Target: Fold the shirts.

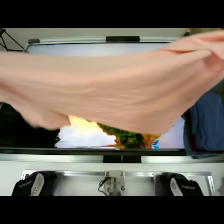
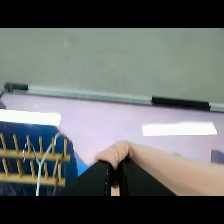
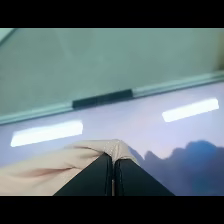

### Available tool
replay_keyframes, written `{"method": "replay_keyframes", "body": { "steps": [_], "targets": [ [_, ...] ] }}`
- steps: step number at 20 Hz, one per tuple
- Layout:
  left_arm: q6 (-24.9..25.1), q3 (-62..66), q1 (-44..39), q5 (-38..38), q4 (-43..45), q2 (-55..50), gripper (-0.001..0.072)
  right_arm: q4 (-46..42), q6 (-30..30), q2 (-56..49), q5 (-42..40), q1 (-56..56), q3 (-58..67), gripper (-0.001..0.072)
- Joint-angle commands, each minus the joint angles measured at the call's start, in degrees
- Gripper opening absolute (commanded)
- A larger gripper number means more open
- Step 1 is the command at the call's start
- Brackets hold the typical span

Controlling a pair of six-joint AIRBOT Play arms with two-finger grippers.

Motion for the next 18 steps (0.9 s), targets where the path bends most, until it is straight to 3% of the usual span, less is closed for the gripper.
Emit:
{"method": "replay_keyframes", "body": {
  "steps": [1, 3, 6, 12, 14, 18],
  "targets": [
    [-4.55, -9.51, -0.09, -9.11, 4.22, 0.13, 0.0042, -5.99, 2.14, -2.73, 15.39, -0.94, -2.82, 0.0061],
    [-3.39, -20.15, -0.09, -7.02, 4.11, -0.24, 0.0042, -4.55, 2.27, -5.97, 15.39, -0.90, -9.18, 0.0061],
    [-2.16, -35.26, -0.09, 2.75, 0.48, -3.76, 0.0042, -0.04, 2.89, -14.05, 3.34, -0.90, -19.08, 0.0061],
    [-2.12, -40.87, -4.46, 24.41, -10.23, -19.89, 0.0042, 31.76, 1.27, -38.99, -24.02, -0.85, -21.42, 0.0061],
    [-2.14, -40.87, -7.23, 30.27, -10.51, -25.22, 0.0043, 39.47, -2.91, -44.41, -26.18, -0.85, -21.42, 0.0061],
    [1.09, -40.28, -14.40, 44.76, -10.49, -35.19, 0.0044, 41.35, -9.05, -49.13, -26.03, -0.85, -21.42, 0.0062]
  ]
}}
